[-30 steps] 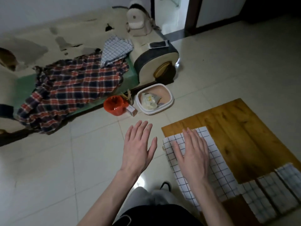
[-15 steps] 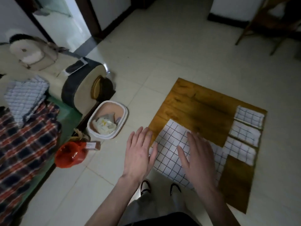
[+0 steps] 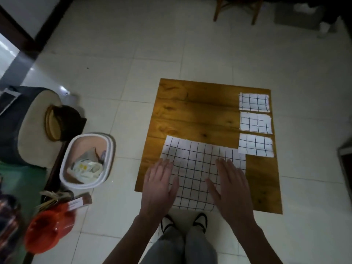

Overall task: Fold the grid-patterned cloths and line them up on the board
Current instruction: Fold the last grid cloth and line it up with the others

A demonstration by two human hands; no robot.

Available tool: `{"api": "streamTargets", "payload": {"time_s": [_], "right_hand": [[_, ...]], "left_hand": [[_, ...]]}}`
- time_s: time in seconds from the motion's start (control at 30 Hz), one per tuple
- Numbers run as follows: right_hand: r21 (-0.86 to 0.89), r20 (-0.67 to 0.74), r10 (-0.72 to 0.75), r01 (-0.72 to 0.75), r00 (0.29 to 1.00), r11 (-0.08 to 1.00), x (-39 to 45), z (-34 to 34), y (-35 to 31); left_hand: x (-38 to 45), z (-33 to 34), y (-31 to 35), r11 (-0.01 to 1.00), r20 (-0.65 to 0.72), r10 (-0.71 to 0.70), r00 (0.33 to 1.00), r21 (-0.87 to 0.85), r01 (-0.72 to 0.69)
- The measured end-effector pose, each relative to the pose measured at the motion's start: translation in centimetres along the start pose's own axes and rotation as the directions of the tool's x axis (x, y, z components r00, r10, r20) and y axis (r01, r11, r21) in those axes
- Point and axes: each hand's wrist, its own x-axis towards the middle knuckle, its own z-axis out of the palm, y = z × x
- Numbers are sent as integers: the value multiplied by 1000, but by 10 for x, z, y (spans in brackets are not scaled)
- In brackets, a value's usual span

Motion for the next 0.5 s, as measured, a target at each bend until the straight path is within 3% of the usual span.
{"api": "streamTargets", "payload": {"time_s": [0.23, 0.5], "right_hand": [[-104, -16, -23, 21, 1000, 994, 2, 79, 51], [-148, 69, -40, 50, 997, 988, 1, 183, 116]], "left_hand": [[6, 92, -27, 997, 30, 12, 999, -74, -10], [11, 199, -66, 991, 62, 66, 996, -124, -58]]}}
